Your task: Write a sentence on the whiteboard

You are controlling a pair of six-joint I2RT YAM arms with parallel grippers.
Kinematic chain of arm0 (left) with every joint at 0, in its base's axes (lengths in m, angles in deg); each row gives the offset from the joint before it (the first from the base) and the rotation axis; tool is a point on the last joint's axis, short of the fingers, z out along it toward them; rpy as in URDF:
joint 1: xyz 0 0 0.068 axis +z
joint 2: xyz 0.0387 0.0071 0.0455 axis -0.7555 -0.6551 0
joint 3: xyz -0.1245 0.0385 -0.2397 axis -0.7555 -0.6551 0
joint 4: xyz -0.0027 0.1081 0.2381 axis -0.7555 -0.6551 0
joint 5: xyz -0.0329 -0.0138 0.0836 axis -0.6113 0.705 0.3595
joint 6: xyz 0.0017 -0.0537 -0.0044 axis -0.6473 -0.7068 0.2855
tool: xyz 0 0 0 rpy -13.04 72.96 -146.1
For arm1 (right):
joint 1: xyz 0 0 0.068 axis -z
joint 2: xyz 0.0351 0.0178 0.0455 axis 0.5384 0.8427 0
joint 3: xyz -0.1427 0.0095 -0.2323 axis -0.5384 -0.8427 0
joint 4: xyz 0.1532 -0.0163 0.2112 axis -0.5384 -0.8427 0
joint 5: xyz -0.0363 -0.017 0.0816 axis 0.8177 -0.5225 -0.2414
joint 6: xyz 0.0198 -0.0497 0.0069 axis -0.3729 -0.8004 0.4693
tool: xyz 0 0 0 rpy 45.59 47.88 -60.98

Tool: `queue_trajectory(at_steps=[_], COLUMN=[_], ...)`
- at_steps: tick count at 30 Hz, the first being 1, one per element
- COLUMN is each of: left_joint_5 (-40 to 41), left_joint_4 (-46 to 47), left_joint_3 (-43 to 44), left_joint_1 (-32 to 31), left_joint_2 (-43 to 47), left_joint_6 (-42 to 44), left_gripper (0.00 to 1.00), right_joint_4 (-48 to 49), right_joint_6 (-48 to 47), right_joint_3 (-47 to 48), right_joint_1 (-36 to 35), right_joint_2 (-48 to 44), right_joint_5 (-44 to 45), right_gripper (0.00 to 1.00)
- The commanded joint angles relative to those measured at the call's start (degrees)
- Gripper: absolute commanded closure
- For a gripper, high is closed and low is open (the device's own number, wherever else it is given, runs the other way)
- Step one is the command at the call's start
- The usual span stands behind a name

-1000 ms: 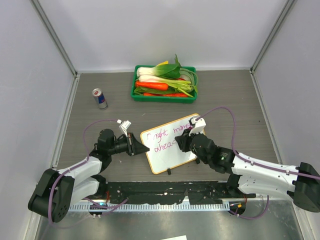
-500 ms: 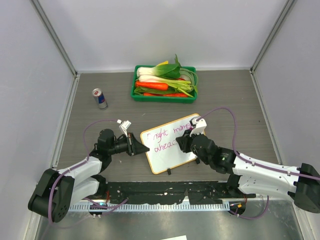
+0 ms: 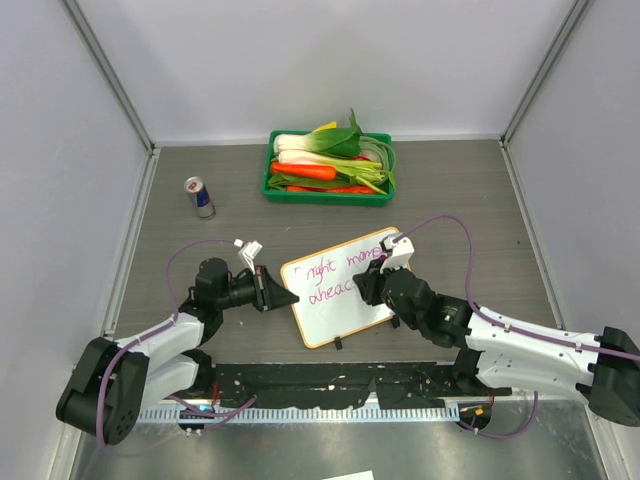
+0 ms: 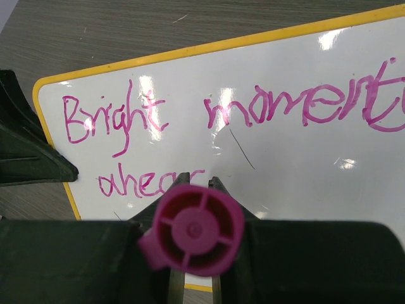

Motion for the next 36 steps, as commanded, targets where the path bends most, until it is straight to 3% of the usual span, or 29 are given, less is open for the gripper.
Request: queue_trajectory(at_steps=[1, 22, 36], left_joint_5=[0.8, 0.8, 0.7], left_joint_4=[0.3, 0.3, 0.2], left_joint_3=[0.2, 0.2, 0.2], left_joint_1=[0.0, 0.0, 0.0], left_joint_2=[0.1, 0.4, 0.3], left_joint_6=[2.0, 2.0, 2.0], left_gripper=[1.0, 1.0, 1.0], right_joint_4=[-2.8, -1.6, 4.5], right_joint_6=[-2.5, -3.8, -5.9], right_joint_3=[1.7, 4.2, 7.8], right_joint_1=[0.2, 0.2, 1.2], right_joint_2=[0.7, -3.8, 3.3], right_joint_5=[4.7, 5.3, 5.1], right_gripper=[0.99, 0.99, 0.99])
